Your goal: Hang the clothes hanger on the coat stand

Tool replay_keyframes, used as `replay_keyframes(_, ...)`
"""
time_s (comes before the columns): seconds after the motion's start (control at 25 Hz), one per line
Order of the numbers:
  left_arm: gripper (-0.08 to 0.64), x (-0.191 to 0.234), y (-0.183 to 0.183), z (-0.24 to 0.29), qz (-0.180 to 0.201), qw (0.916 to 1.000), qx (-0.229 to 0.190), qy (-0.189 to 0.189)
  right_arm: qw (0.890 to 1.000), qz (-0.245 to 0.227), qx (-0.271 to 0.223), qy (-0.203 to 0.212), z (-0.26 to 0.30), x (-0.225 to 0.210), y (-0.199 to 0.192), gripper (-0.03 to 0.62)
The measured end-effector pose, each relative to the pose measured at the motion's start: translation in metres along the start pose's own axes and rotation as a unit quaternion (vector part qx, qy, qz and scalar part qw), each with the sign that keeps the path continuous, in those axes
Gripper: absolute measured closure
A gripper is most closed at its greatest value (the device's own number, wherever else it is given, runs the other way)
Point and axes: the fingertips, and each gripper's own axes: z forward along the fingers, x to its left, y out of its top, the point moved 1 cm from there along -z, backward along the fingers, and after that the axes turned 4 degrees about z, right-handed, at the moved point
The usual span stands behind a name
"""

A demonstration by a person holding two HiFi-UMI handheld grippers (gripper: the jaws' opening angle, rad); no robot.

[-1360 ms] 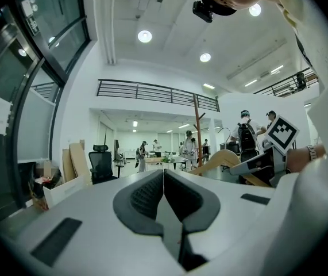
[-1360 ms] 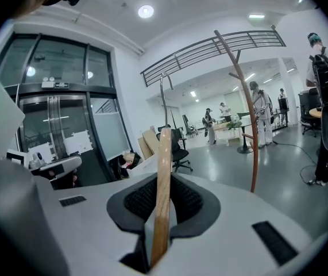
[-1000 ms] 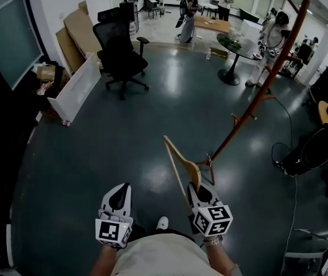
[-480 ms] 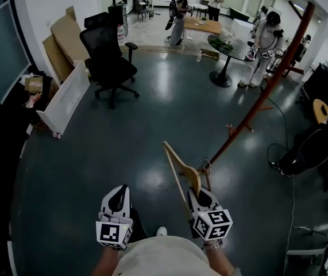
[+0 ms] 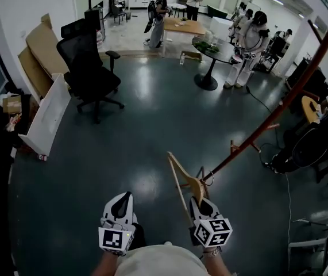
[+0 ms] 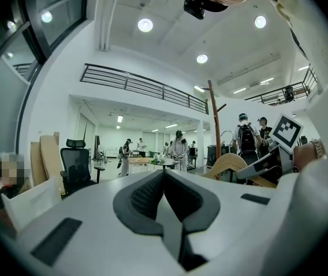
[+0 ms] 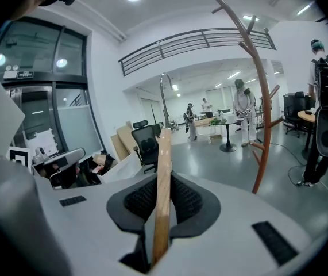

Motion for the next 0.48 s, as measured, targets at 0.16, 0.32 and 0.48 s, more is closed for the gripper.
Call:
replay_keyframes(0.16, 0.546, 0.061, 0.02, 0.038, 0.006, 0.9993, -0.017, -0.033, 0.999, 0.008, -0.03, -0.025, 0.042, 0.033, 0.035, 0.523)
replay_keyframes(0.32, 0.546, 0.103, 0.027, 0.07, 0.009, 0.9973, -0.026, -0.068, 0.997, 0.022, -0.058, -0.043, 0.072, 0.061, 0.058, 0.523)
replay_keyframes(0.48, 0.546, 0.113, 0.031, 0.097, -0.001, 0.9946, -0.029, -0.1, 0.996, 0.031, -0.053, -0.061, 0.091, 0.068, 0.061, 0.523)
